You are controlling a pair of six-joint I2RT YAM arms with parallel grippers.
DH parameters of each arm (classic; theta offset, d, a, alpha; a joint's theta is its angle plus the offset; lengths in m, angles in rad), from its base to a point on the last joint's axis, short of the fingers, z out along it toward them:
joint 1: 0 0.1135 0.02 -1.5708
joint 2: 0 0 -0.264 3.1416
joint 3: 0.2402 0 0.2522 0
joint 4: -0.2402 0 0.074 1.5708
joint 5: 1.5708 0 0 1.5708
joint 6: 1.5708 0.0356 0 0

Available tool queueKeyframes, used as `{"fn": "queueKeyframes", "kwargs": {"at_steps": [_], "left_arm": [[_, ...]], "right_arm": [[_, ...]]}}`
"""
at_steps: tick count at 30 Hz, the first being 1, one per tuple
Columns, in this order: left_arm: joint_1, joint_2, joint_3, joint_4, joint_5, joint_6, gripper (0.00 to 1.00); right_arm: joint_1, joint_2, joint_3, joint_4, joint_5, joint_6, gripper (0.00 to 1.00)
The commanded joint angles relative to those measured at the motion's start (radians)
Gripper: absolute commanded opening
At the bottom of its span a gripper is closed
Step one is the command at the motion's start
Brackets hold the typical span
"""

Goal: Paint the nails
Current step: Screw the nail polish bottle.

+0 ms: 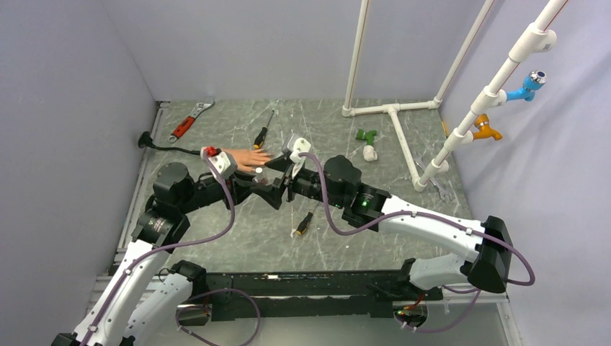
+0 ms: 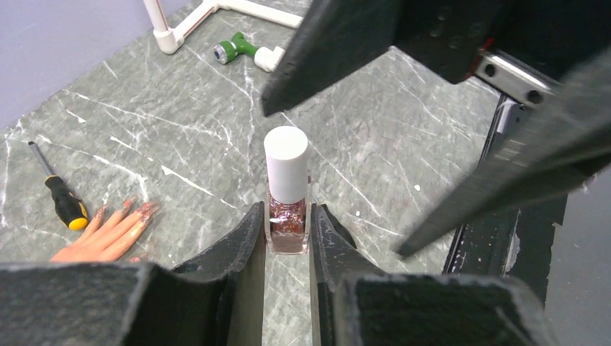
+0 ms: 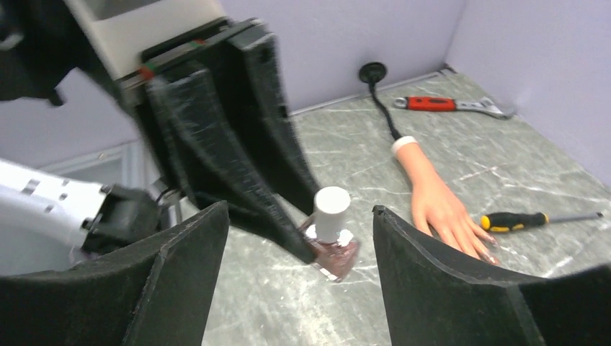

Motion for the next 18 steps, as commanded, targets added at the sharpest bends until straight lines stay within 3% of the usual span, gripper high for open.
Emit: {"fn": "queueKeyframes", "kwargs": {"at_steps": [1, 5, 9, 18], "left_arm": [[0.004, -0.003, 0.026, 0.057, -0.006, 0.0, 0.0], [0.006, -0.007, 0.027, 0.071, 0.058, -0.003, 0.0], [0.006, -0.01, 0.014, 0.106, 0.138, -0.021, 0.0], [0.007, 0.003, 0.009, 0.145, 0.287, -0.03, 0.0]], "right_arm": [[-0.034, -0.043, 0.066, -0.088, -0.224, -0.079, 0.76], [-0.143, -0.034, 0.155, -0.197, -0.525, -0.101, 0.77], [-0.2, -0.037, 0.176, -0.22, -0.677, -0.118, 0.77], [-0.207, -0.005, 0.195, -0.219, -0.785, -0.13, 0.63]]}}
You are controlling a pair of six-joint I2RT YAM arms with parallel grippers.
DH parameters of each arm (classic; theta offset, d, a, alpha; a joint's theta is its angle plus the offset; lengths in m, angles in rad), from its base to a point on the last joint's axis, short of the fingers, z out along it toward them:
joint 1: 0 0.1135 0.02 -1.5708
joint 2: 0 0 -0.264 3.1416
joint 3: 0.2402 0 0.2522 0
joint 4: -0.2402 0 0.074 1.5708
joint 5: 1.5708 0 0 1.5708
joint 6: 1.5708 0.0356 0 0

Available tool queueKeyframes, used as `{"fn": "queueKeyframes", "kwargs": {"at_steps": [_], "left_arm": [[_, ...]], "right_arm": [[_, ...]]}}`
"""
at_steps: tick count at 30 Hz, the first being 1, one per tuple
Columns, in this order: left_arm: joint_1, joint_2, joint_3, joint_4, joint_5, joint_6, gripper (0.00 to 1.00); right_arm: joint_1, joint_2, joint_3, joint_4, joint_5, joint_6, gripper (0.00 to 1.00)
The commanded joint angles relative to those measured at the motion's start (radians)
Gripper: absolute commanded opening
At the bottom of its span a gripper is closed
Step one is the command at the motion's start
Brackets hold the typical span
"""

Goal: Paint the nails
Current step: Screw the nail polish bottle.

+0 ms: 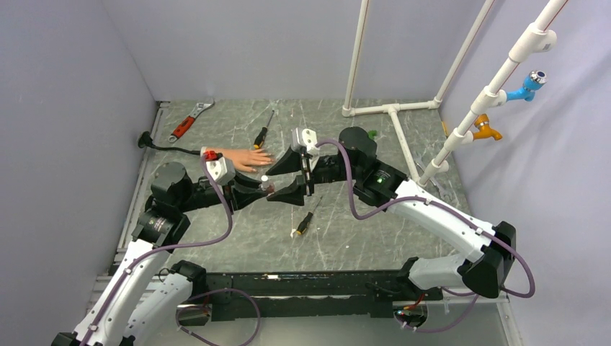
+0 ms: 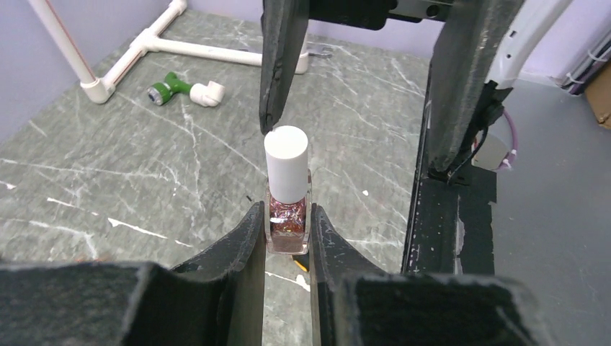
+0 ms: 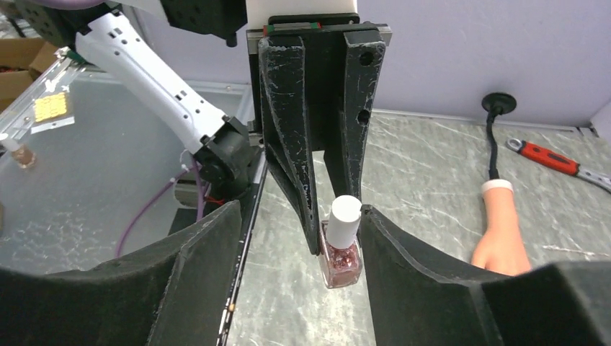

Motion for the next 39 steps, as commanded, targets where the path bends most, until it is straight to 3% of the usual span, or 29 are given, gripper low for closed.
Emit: {"fn": "queueKeyframes", "kwargs": {"at_steps": [1, 13, 18, 28, 33, 39], "left_arm": [[0.005, -0.004, 0.009, 0.068, 0.098, -0.01, 0.0], [0.005, -0.01, 0.007, 0.076, 0.13, -0.011, 0.0], [0.005, -0.013, 0.008, 0.073, 0.124, -0.008, 0.0], [0.003, -0.013, 0.006, 0.076, 0.114, -0.012, 0.0], [0.004, -0.007, 0.009, 0.071, 0.066, -0.05, 0.0], [0.004, -0.001, 0.013, 0.048, -0.037, -0.046, 0.0]], "right_arm": [[-0.001, 0.009, 0.052, 0.016, -0.094, -0.012, 0.62], [-0.006, 0.046, 0.065, 0.057, -0.02, 0.027, 0.55], [-0.007, 0.066, 0.067, 0.061, -0.029, 0.031, 0.32], [-0.006, 0.058, 0.039, 0.005, -0.07, -0.051, 0.0], [-0.005, 0.05, 0.014, -0.002, 0.0, -0.068, 0.0], [0.005, 0.039, -0.047, 0.091, 0.139, 0.029, 0.0]]}}
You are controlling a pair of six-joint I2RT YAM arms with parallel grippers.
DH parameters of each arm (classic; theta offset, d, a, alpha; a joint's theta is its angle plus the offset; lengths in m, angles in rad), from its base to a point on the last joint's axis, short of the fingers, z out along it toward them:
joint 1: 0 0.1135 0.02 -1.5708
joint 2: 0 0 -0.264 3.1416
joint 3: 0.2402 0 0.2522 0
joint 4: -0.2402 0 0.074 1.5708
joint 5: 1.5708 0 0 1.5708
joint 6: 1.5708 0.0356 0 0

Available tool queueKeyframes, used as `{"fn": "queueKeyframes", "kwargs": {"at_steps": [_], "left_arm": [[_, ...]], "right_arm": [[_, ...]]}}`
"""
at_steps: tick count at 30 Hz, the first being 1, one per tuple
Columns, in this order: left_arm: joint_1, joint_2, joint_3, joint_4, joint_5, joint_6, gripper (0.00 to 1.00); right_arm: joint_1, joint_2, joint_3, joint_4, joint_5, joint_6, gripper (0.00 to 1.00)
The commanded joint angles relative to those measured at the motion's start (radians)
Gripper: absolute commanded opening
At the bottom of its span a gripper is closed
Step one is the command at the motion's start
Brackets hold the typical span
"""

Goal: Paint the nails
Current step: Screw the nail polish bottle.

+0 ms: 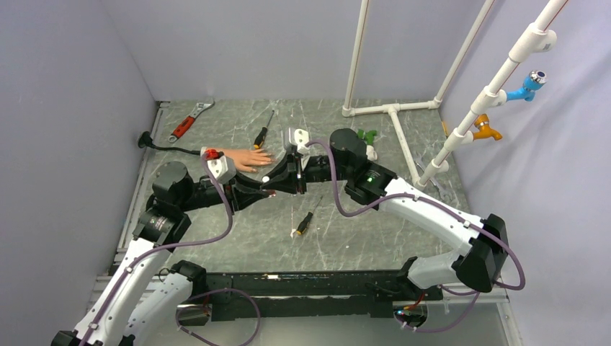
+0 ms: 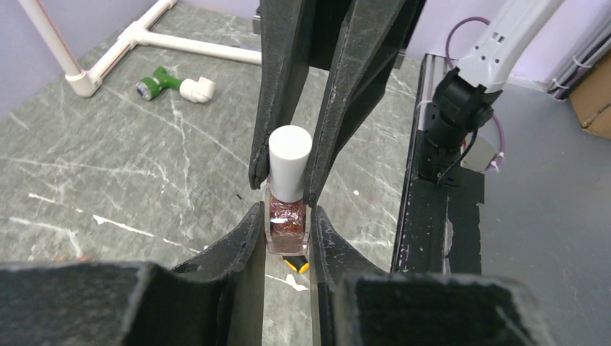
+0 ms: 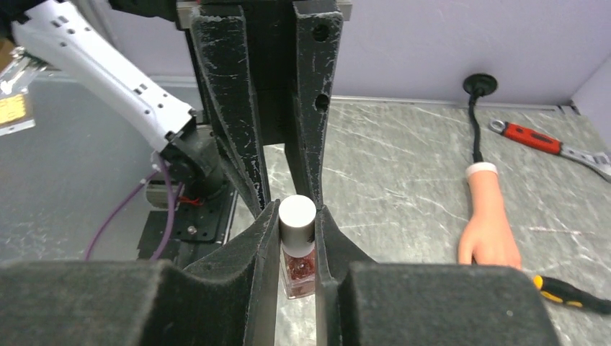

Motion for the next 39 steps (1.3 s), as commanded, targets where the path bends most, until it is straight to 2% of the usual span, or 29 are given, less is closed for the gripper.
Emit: {"fn": "queueKeyframes", "kwargs": {"at_steps": [1, 6, 15, 22, 24, 28, 31, 35, 39], "left_arm": [[0.004, -0.008, 0.012, 0.034, -0.093, -0.009, 0.0], [0.004, -0.013, 0.012, 0.011, -0.19, 0.003, 0.0], [0.013, -0.006, 0.007, 0.007, -0.238, 0.003, 0.0], [0.027, 0.006, 0.012, 0.004, -0.236, 0.003, 0.0], [0.028, 0.008, 0.014, 0.002, -0.23, 0.003, 0.0], [0.03, 0.006, 0.014, 0.001, -0.228, 0.003, 0.0], [0.03, 0.006, 0.015, -0.001, -0.225, 0.004, 0.0], [0.035, 0.007, 0.018, -0.003, -0.219, 0.003, 0.0], [0.038, 0.006, 0.018, 0.001, -0.208, 0.003, 0.0]], "right_arm": [[0.017, -0.025, -0.038, 0.053, 0.157, 0.061, 0.0], [0.093, 0.001, -0.007, -0.003, 0.41, 0.047, 0.0], [0.122, 0.017, -0.039, 0.09, 0.592, 0.198, 0.0], [0.123, 0.013, -0.054, 0.104, 0.61, 0.216, 0.02], [0.123, 0.01, -0.05, 0.109, 0.597, 0.215, 0.09], [0.122, 0.009, -0.027, 0.106, 0.581, 0.203, 0.36], [0.122, -0.001, -0.031, 0.121, 0.567, 0.195, 0.53], [0.12, -0.023, -0.042, 0.132, 0.537, 0.173, 0.66], [0.063, -0.052, -0.05, 0.119, 0.443, 0.174, 0.72]]}}
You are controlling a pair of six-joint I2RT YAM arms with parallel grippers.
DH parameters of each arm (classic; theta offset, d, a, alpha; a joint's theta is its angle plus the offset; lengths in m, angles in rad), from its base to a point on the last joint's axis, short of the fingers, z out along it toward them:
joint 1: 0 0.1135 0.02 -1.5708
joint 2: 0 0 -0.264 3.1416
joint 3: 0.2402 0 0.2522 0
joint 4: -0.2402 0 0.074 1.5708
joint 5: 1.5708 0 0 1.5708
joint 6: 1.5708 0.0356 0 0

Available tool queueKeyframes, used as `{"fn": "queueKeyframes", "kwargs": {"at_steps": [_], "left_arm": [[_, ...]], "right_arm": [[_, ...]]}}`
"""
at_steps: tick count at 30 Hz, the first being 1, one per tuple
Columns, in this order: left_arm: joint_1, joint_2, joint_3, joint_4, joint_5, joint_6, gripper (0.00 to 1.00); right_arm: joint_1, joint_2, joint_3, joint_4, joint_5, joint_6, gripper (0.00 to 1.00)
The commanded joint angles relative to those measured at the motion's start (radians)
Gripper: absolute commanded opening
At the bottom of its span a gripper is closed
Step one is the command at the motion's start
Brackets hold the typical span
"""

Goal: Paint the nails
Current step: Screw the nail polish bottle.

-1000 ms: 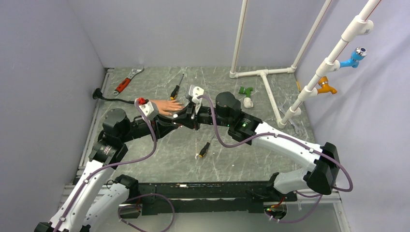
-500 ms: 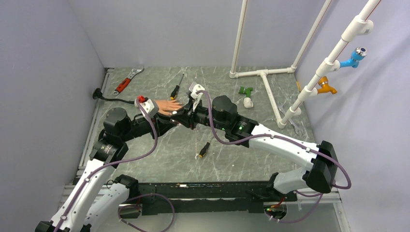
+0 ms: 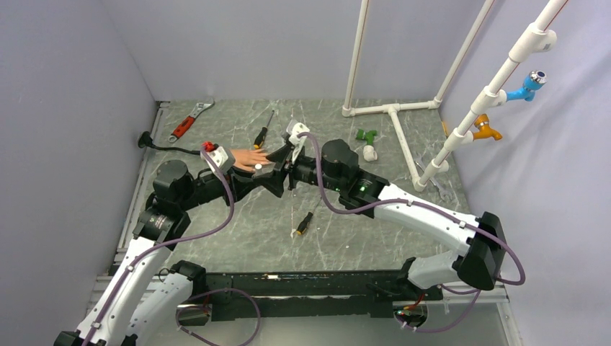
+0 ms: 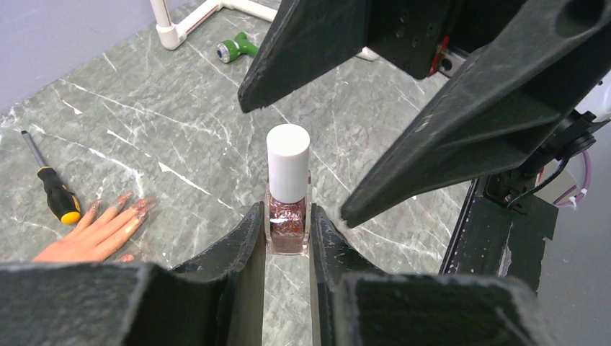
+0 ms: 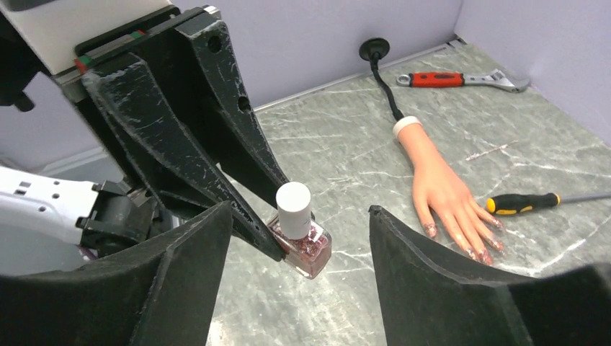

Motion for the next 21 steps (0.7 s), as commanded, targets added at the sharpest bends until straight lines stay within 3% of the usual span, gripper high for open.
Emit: {"fn": "queueKeyframes", "kwargs": {"at_steps": [1, 6, 9, 15, 21], "left_arm": [[0.007, -0.006, 0.017, 0.055, 0.014, 0.007, 0.0], [0.008, 0.007, 0.025, 0.052, 0.077, 0.024, 0.0], [0.008, 0.009, 0.017, 0.076, 0.162, 0.035, 0.0], [0.008, 0.034, 0.017, 0.107, 0.281, 0.025, 0.0], [0.008, 0.035, 0.013, 0.123, 0.318, 0.026, 0.0]], "right_arm": [[-0.069, -0.074, -0.019, 0.041, -0.145, -0.007, 0.74], [-0.172, -0.096, -0.037, 0.008, -0.464, -0.073, 0.75], [-0.201, -0.091, -0.028, -0.029, -0.579, -0.132, 0.74], [-0.209, -0.068, -0.004, -0.025, -0.695, -0.136, 0.71], [-0.209, -0.045, 0.018, 0.002, -0.707, -0.108, 0.7]]}}
